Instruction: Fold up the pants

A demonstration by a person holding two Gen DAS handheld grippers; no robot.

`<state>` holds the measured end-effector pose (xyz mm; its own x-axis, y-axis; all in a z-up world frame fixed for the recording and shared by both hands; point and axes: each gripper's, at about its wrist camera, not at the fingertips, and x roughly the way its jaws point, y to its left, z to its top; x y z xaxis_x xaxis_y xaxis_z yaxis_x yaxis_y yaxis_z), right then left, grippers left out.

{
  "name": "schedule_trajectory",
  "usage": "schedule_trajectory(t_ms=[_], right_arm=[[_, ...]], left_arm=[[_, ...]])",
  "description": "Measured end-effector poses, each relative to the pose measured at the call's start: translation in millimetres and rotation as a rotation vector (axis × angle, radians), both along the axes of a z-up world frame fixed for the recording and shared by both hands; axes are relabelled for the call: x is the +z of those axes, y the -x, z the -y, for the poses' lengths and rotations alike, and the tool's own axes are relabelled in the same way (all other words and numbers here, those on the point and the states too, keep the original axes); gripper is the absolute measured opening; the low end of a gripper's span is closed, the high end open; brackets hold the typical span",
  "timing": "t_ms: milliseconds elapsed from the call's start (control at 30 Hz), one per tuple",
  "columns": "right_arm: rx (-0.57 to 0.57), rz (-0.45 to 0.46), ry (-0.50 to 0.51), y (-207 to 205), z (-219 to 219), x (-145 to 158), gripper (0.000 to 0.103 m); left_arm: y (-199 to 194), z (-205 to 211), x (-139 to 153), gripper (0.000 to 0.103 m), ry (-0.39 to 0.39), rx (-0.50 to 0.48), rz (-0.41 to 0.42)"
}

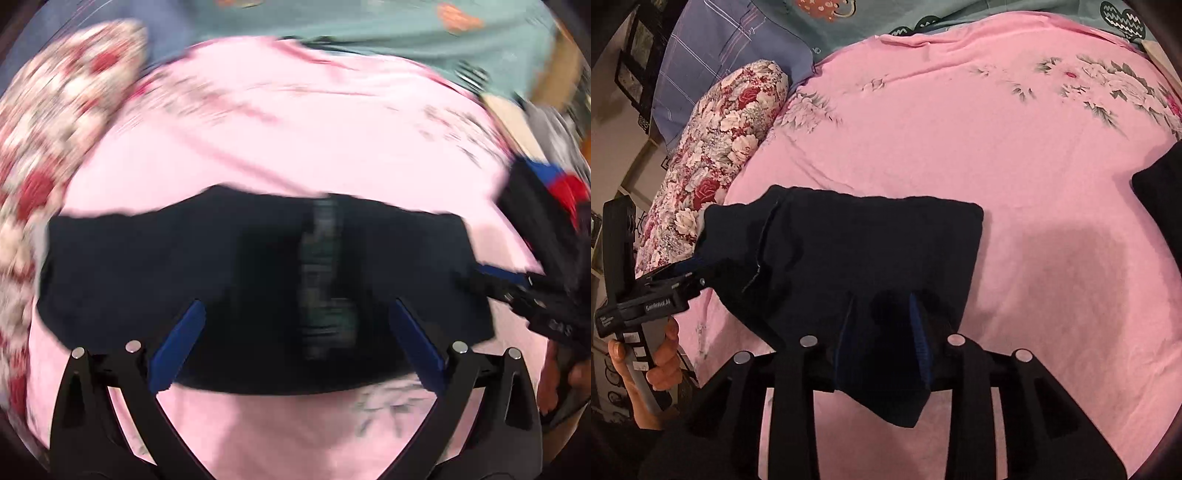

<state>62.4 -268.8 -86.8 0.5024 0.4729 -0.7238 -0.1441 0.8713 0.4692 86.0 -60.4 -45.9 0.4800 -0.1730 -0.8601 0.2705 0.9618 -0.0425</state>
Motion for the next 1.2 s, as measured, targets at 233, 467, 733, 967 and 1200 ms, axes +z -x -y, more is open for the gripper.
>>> schedule_trajectory(t_ms=[233, 467, 733, 967, 1200], right_arm=[[0.006, 0.001, -0.002, 9.4, 1.0, -0.7, 0.032], [0.049, -0.032, 0.125, 11.2, -11.2, -13.6, 0.032], [-0.018, 0.075, 0.119, -6.6, -6.2, 18.1, 0.031], [-0.209, -0.022, 0.152, -52.1, 18.7, -10.6, 0.000], [-0.001, -0.015, 0.159, -10.3, -20.6, -9.2, 0.035]], left_arm=[[-18.7, -0.6, -48.5, 0.101, -0.026, 0.072, -0.161], [-19.8, -41.9, -42.7, 0.101, 0.114, 0.152, -0.190], [-24.4, -32.9, -45.7, 0.101, 0.085, 0.150, -0.166], [-21.7, -50.8, -43.4, 0.101, 0.107, 0.171, -0.162], [-21.6, -68.2, -31.8, 0.101, -0.015, 0.236, -0.086]])
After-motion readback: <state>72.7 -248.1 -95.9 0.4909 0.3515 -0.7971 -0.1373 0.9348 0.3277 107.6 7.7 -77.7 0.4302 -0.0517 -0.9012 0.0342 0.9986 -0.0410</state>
